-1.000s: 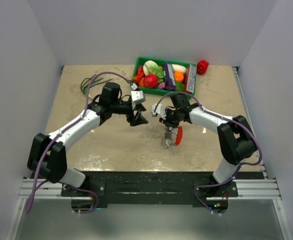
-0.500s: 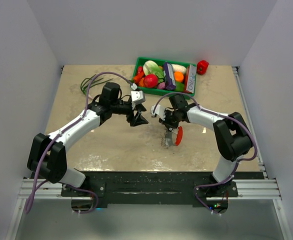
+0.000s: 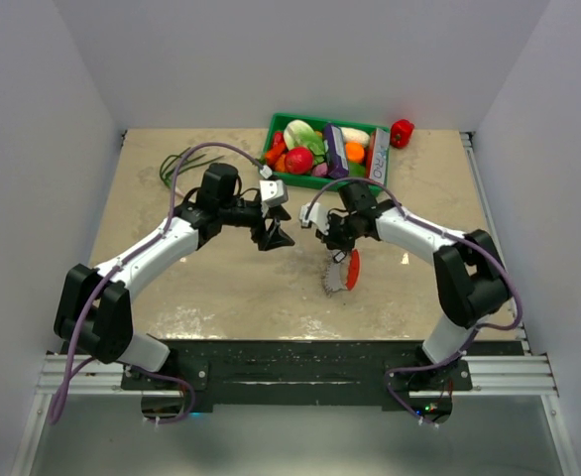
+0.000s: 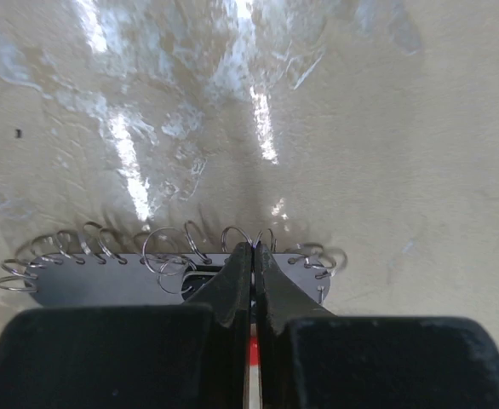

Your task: Remove the keys from the keyring

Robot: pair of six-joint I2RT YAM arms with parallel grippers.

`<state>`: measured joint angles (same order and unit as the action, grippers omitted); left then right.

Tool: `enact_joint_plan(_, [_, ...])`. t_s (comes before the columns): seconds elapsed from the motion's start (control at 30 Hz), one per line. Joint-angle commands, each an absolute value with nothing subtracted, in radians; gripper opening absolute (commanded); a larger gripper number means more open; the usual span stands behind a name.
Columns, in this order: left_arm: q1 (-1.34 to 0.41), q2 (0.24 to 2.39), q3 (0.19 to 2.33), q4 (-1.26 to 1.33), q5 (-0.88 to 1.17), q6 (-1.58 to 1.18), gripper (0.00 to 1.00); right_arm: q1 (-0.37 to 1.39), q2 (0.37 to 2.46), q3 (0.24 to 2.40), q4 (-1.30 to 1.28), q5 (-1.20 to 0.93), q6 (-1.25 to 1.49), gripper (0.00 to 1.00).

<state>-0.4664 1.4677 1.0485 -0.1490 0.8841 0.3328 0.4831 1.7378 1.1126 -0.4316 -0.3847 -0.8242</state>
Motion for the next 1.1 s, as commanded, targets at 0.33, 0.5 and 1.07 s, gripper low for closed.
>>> enact_joint_plan(0.33, [-0.465,1.656,1.109,0.064,0.989,0.282,0.74,0.454,1.546,1.086,-0.405,-0.549,-0.762,0.00])
enact_joint_plan(0.5, [-0.495,1.721,1.173,0.083,0.977,0.264,0.73,0.456,1.523,1.083,-0.381,-0.563,-0.741,0.00])
enact_joint_plan(1.07, [-0.543,1.714,1.091,0.054,0.942,0.512,0.74,0.367,1.525,1.104,-0.436,-0.749,-0.738,0.00])
